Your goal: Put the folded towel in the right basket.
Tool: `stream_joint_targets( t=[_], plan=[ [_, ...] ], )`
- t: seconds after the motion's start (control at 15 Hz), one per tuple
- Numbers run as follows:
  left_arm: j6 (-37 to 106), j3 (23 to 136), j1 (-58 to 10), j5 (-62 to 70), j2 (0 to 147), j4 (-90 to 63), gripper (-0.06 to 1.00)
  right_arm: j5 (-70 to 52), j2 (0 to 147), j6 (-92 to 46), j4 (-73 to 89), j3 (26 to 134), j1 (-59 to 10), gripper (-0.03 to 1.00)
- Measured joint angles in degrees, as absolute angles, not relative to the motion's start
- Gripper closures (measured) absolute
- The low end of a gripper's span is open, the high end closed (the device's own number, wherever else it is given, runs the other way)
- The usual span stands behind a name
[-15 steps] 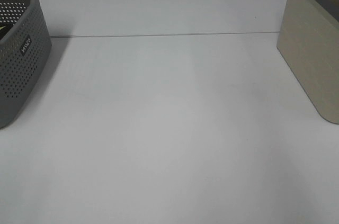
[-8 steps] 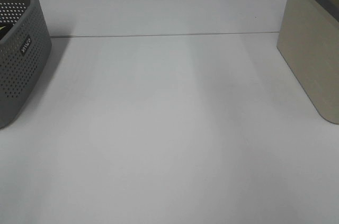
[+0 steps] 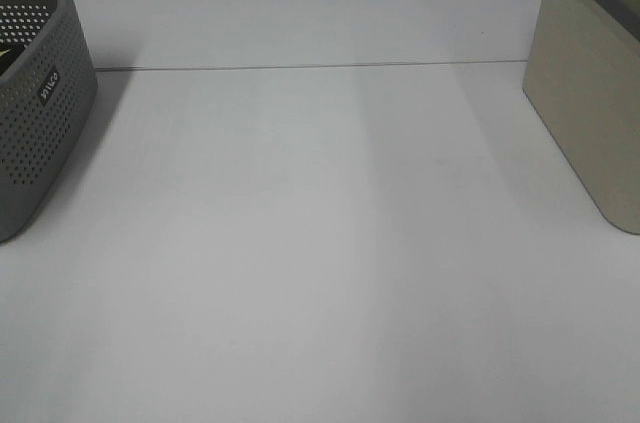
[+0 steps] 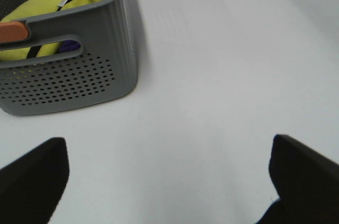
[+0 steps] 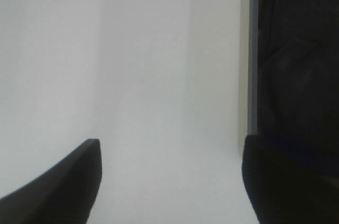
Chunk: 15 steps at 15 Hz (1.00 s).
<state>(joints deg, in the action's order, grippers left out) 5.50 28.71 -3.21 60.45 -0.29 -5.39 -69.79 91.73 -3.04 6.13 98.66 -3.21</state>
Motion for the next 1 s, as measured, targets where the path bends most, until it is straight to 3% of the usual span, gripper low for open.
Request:
stream_joint_targets(
  t=[0.27,0.33,0.6,0.8,1.0],
  plan=[
    [5.5,28.71,-3.21,60.45,-0.29,-5.39,-0.03,-69.73,76.72,-2.98,5.9,75.17,-3.21,0.27],
    [5.5,28.71,-3.21,60.45,-0.29,-5.39,-0.03,-69.73,69.5,-2.92,5.84,63.03,-3.21,0.27],
    [5.5,28.71,-3.21,60.45,-0.29,-5.39,-0.03,-68.47,56.26,-2.52,5.56,43.2,-3.21,0.27],
    [5.5,28.71,-3.21,60.45,-0.29,-5.39,-0.03,-67.38,44.12,-2.46,2.98,33.23,-3.21,0.27],
    [5.5,28.71,-3.21,60.45,-0.29,-5.39,-0.03,-65.72,31.05,-3.44,2.92,31.51,-3.21,0.27]
  ],
)
